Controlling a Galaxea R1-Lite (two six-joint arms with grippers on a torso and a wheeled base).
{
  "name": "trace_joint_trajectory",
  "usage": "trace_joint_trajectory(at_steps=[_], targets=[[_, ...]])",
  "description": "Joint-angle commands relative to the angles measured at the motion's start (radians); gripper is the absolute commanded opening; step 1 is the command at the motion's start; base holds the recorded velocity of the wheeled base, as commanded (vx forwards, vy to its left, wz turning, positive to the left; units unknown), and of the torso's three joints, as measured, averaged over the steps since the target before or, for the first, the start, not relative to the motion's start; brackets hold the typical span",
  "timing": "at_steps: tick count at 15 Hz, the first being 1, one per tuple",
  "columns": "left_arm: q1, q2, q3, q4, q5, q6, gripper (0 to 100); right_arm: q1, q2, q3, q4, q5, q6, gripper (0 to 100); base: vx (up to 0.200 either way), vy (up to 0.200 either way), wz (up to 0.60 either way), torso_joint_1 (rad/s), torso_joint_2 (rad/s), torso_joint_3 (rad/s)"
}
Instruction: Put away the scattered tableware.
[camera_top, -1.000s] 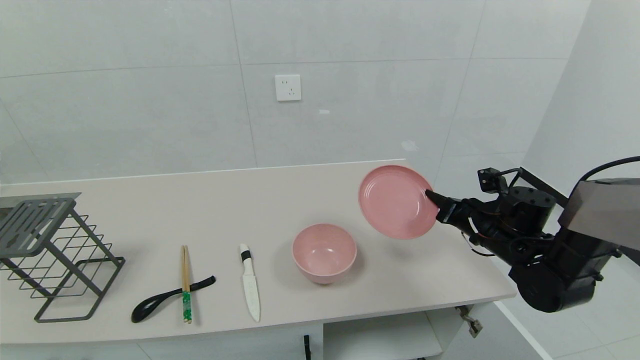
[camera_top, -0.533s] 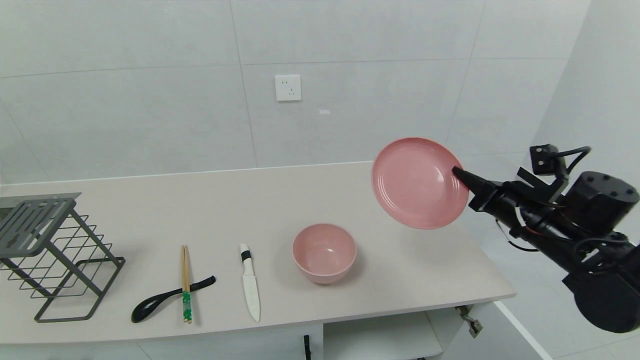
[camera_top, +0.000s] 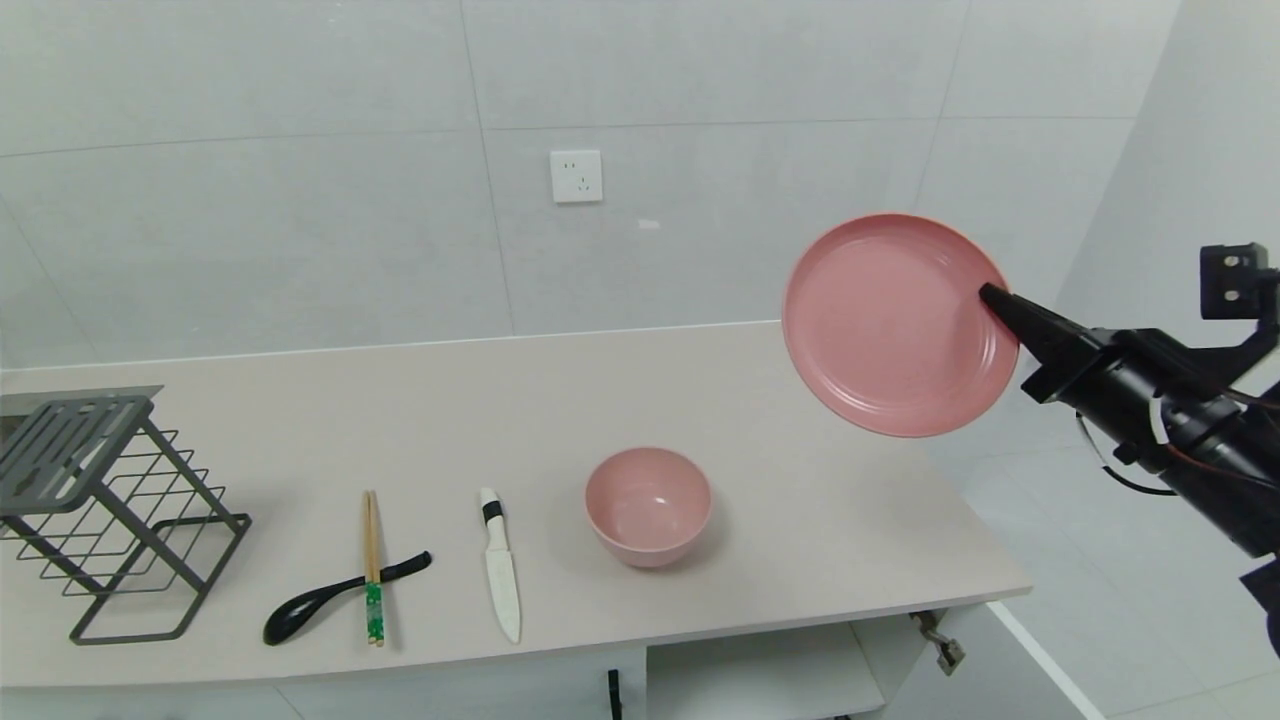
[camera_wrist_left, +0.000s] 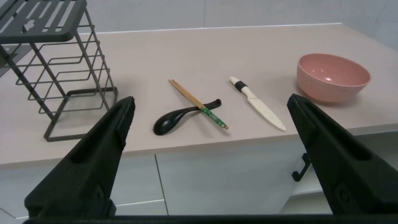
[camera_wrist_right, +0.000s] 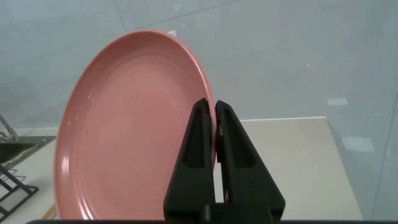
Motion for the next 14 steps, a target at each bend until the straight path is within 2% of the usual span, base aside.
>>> trace_joint_trajectory(at_steps=[1,4,5,6,7,8,9,10,11,14], targets=[[0.001,0.0,0.0,-0.001,0.0,0.005,100,-0.012,0.039,0.001,-0.001,0.001,-0.016,0,0.0,0.0,0.0,0.0,0.0,0.0],[0.001,0.0,0.0,-0.006,0.001,0.008,100,-0.01,0.044,0.023,-0.001,0.001,-0.019,0,0.0,0.0,0.0,0.0,0.0,0.0],[0.003,0.0,-0.029,-0.104,0.0,0.006,100,-0.004,0.044,0.046,-0.001,0.001,-0.019,0,0.0,0.0,0.0,0.0,0.0,0.0],[0.003,0.0,-0.04,-0.132,0.0,0.005,100,-0.004,0.044,0.049,-0.001,0.001,-0.019,0,0.0,0.0,0.0,0.0,0.0,0.0],[0.01,0.035,-0.236,-0.208,-0.014,0.031,100,0.01,0.042,0.067,-0.001,0.022,-0.024,0,0.0,0.0,0.0,0.0,0.0,0.0],[-0.003,0.048,-0.305,-0.152,-0.031,0.045,100,0.028,0.042,0.075,-0.001,0.032,-0.024,0,0.0,0.0,0.0,0.0,0.0,0.0],[-0.017,0.055,-0.325,-0.109,-0.037,0.042,100,0.039,0.041,0.084,-0.001,0.033,-0.024,0,0.0,0.0,0.0,0.0,0.0,0.0],[-0.071,0.1,-0.339,-0.032,-0.039,0.02,100,0.053,0.039,0.107,-0.001,0.036,-0.022,0,0.0,0.0,0.0,0.0,0.0,0.0],[-0.088,0.144,-0.331,-0.004,-0.039,-0.001,100,0.056,0.039,0.119,-0.001,0.053,-0.022,0,0.0,0.0,0.0,0.0,0.0,0.0],[-0.091,0.36,-0.331,-0.015,-0.1,-0.011,100,0.056,0.019,0.153,-0.001,0.107,-0.024,0,0.0,0.0,0.0,0.0,0.0,0.0]])
